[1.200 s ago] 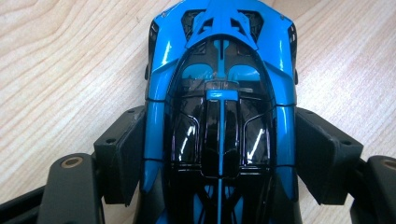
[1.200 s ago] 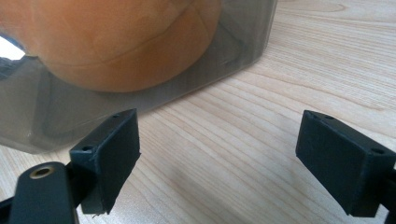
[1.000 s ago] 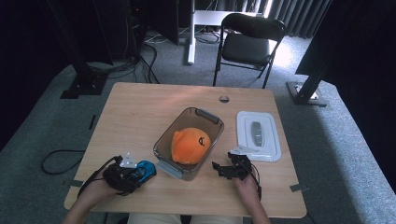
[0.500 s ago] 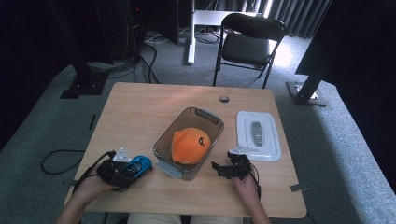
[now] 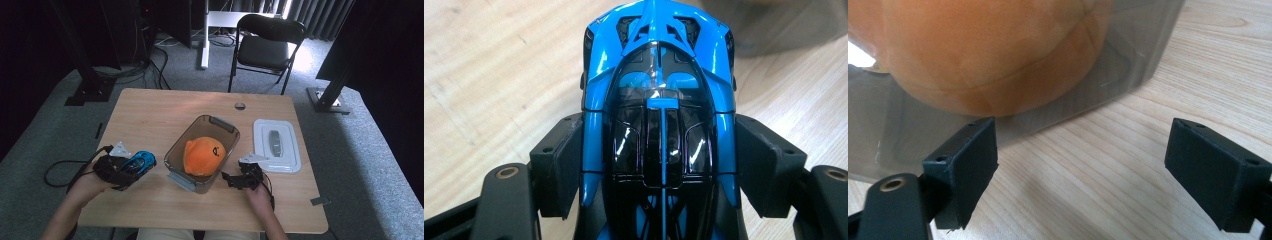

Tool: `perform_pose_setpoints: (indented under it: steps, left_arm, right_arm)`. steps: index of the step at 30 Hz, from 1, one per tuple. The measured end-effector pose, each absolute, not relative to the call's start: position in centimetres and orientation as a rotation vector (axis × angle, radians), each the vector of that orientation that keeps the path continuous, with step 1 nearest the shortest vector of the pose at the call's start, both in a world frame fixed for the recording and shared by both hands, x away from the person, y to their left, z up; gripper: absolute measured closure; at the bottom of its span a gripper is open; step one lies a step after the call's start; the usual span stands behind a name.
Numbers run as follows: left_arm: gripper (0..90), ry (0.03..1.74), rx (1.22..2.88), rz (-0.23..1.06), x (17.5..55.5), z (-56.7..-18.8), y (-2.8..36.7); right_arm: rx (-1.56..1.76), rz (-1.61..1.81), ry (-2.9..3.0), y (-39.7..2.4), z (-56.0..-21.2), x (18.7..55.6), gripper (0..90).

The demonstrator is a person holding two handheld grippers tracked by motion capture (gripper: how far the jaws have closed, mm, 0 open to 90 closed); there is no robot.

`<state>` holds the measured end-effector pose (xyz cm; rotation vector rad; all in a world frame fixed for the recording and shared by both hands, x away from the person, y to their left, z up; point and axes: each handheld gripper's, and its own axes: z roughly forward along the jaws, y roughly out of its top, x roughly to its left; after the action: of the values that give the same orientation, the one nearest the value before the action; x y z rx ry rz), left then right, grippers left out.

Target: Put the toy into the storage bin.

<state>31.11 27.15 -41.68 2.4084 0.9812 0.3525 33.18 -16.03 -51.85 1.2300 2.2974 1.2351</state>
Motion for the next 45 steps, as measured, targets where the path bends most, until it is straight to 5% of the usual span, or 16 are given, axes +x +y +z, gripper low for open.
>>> perform_pose_setpoints:
  steps: [19, 45]
  left_arm:
    - [28.9, 0.897, 2.398, 0.428, 34.3, -34.7, 24.7]
    - [28.9, 0.806, 2.449, 0.4, 37.6, -32.5, 18.6]
  right_arm:
    - [1.202, 1.22, 2.315, -15.1, -51.8, 33.3, 13.3]
    - [1.148, 1.204, 2.331, -10.8, -51.8, 33.6, 12.5]
